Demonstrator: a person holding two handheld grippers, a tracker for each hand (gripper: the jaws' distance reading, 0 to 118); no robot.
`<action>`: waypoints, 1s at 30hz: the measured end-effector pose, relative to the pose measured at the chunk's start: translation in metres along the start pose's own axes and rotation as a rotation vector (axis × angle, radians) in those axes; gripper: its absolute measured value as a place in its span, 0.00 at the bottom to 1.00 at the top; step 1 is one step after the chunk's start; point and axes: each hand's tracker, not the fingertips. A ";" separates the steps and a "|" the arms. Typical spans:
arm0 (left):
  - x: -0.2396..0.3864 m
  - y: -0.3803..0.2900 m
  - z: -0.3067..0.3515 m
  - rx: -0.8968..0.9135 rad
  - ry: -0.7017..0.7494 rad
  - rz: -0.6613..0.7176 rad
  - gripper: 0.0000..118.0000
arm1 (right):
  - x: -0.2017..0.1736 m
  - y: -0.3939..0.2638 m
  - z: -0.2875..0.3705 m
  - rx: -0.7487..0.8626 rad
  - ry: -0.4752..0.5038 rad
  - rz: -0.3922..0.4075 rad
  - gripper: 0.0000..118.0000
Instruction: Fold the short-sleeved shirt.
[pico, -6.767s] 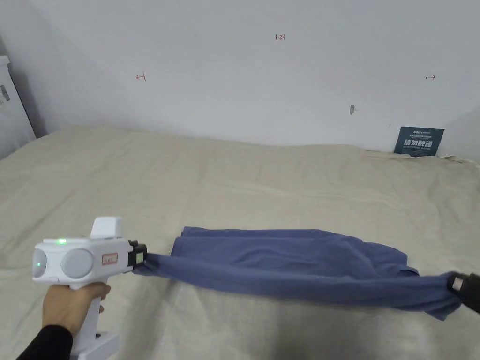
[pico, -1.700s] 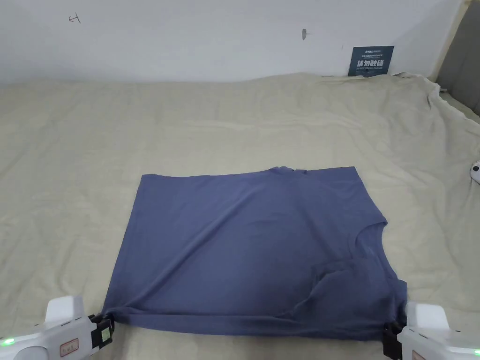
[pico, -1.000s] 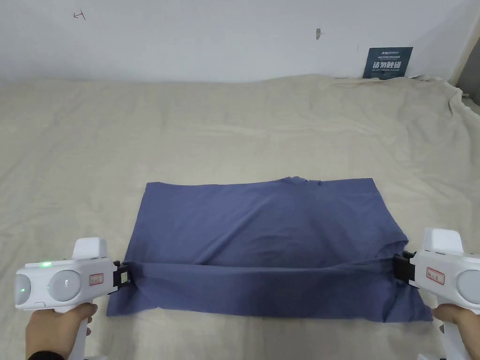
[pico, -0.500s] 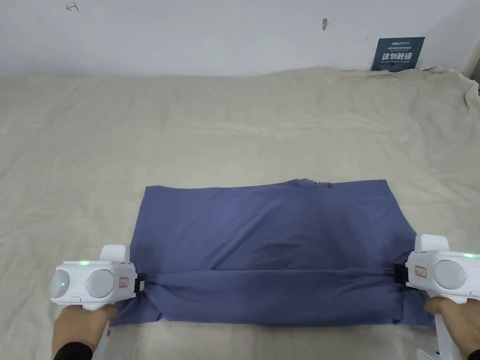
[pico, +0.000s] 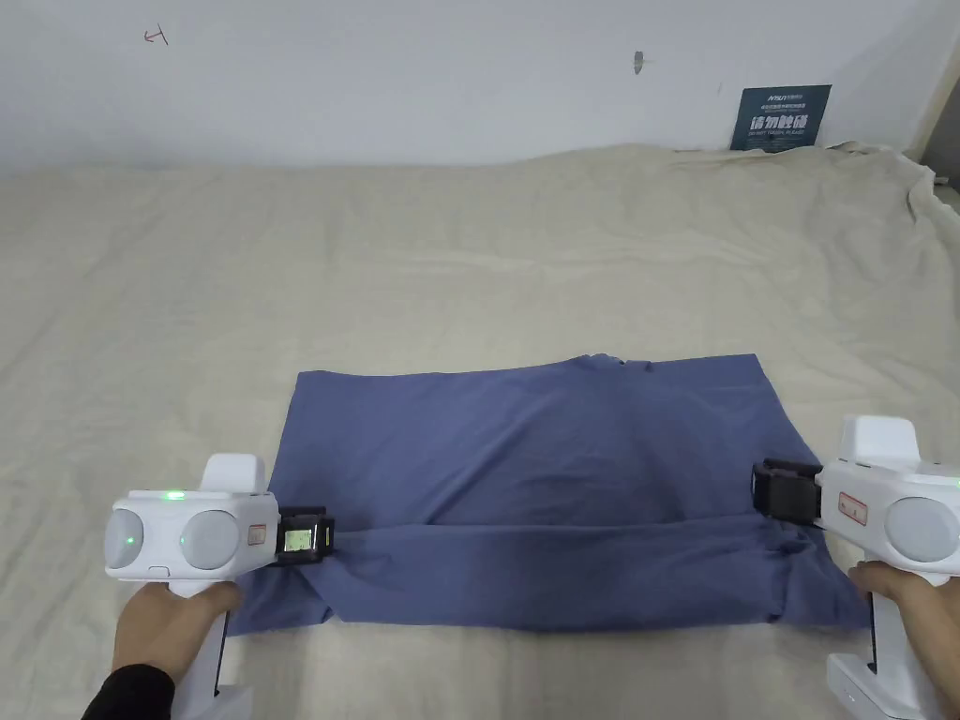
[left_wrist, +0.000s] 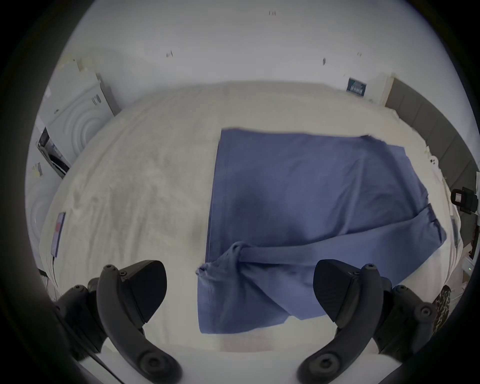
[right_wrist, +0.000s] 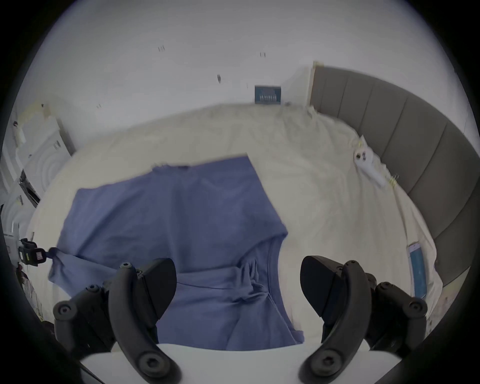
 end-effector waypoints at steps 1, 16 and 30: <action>0.000 0.002 0.012 0.028 -0.007 0.002 0.98 | -0.001 0.002 0.016 0.036 0.015 0.005 0.85; -0.009 -0.049 0.136 0.399 -0.038 0.118 0.91 | -0.005 -0.035 0.156 0.310 0.041 -0.020 0.75; -0.027 -0.075 0.092 0.214 -0.093 0.221 0.00 | -0.002 -0.047 0.159 0.325 0.053 0.011 0.00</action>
